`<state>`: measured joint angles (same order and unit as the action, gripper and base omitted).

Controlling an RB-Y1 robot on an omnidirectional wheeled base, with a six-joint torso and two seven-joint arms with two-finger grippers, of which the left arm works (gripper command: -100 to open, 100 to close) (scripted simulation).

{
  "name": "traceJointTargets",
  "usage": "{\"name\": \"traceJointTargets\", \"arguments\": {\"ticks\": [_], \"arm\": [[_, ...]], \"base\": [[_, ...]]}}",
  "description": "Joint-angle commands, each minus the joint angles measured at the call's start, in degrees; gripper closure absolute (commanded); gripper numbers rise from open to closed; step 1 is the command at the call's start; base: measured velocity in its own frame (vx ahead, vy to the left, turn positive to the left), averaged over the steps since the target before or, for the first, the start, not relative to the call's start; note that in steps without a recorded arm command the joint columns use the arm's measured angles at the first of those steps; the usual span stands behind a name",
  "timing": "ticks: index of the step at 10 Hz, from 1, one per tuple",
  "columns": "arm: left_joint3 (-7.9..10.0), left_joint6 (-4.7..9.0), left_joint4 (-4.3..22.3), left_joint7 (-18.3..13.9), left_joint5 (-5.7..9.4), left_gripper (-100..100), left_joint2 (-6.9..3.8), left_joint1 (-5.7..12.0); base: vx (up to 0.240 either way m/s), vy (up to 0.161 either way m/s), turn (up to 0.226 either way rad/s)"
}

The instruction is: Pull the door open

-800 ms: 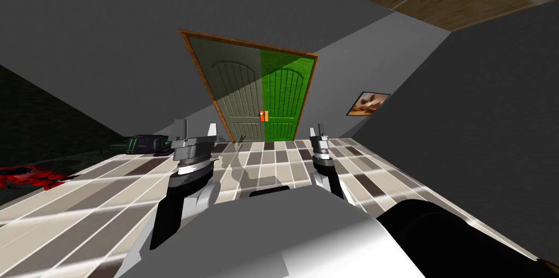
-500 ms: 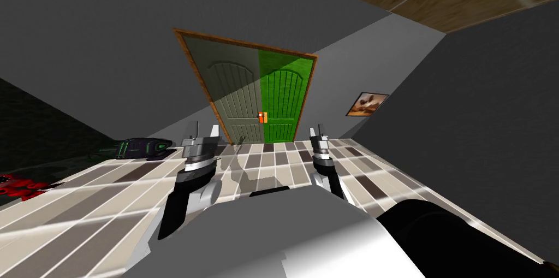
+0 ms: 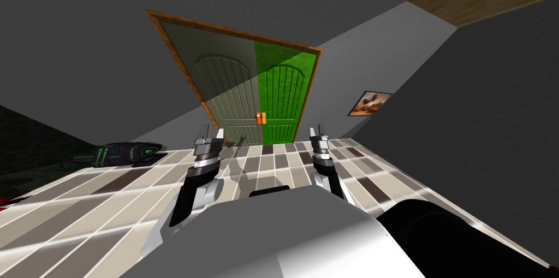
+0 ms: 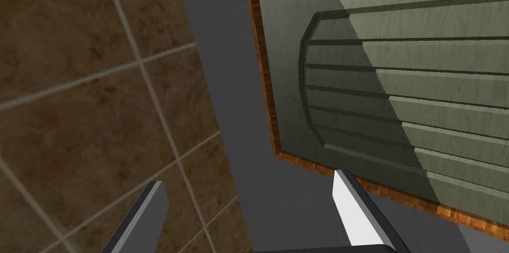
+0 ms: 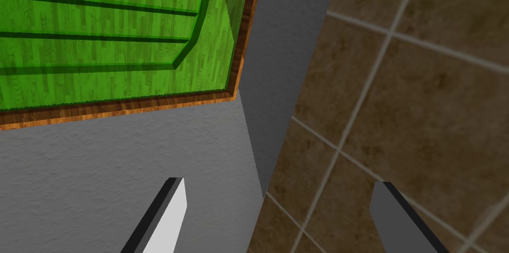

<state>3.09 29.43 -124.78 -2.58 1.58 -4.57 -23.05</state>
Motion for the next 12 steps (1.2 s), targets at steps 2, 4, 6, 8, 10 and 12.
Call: {"name": "traceJointTargets", "arguments": {"ticks": [2, 4, 6, 8, 10, 12], "arm": [[0.33, -0.88, 3.5, -0.2, 0.15, -100, -0.47, 1.29], [0.69, -1.65, 6.7, -0.4, 0.33, -100, -0.90, 2.48], [0.95, -2.19, 8.9, -0.5, 0.46, -100, -1.19, 3.30], [1.21, -2.75, 11.2, -0.7, 0.58, -100, -1.46, 4.16], [1.48, -3.32, 13.5, -0.8, 0.72, -100, -1.74, 5.04], [1.75, -3.90, 15.9, -1.0, 0.85, -100, -2.01, 5.94]], "base": [[0.116, 0.005, -0.050], [0.125, -0.004, -0.043], [0.124, -0.005, -0.044], [0.099, -0.005, -0.032], [0.097, -0.005, -0.037], [0.100, 0.000, -0.039]]}}
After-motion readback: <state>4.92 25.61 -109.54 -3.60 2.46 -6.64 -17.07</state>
